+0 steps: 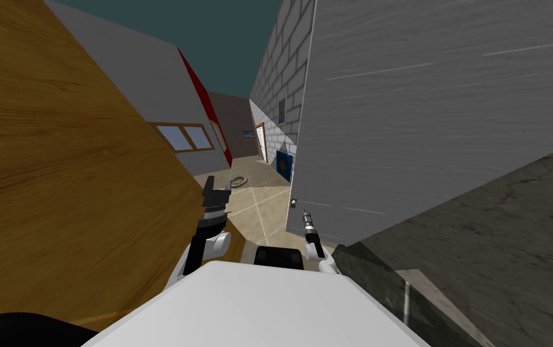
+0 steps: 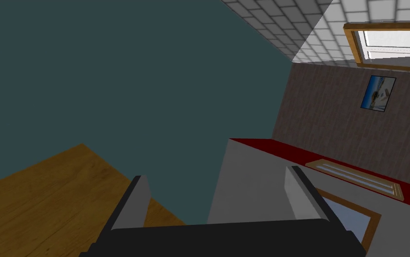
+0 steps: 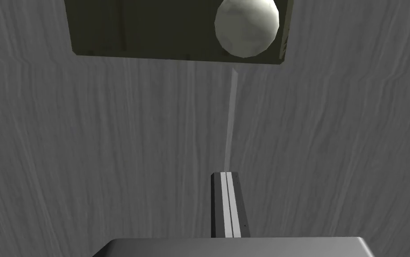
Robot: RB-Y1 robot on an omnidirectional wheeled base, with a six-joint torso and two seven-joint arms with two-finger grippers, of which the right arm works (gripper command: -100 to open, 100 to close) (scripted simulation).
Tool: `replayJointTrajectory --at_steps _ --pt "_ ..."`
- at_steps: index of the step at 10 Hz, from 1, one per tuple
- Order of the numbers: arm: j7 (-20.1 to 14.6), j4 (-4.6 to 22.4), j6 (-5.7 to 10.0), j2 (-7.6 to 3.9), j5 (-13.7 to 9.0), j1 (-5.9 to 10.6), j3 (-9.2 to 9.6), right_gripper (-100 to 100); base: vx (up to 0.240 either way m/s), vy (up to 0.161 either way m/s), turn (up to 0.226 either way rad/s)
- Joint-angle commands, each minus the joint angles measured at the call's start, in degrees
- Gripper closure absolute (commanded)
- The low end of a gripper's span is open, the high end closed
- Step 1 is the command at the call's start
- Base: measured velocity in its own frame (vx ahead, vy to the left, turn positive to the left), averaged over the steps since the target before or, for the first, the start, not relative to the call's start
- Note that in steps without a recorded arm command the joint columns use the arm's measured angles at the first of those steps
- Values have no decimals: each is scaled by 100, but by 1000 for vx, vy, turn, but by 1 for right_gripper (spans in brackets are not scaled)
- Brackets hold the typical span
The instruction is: Push the door open
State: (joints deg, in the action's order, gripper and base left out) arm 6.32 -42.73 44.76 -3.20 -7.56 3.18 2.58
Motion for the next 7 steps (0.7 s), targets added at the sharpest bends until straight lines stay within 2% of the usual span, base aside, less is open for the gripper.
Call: replayJointTrajectory --at_steps 1,2,4,5,7 --pt "45 -181 -51 14 -16 -135 97 -100 -125 14 -92" --pt "110 -294 -79 64 -56 -232 235 -100 -99 4 -176" --pt "235 -513 -133 237 -132 -419 501 -100 -105 33 -249" --pt "286 -604 -155 347 -163 -497 612 -100 -99 82 -222" --pt "359 -732 -187 555 -208 -606 768 -100 -81 133 -124"
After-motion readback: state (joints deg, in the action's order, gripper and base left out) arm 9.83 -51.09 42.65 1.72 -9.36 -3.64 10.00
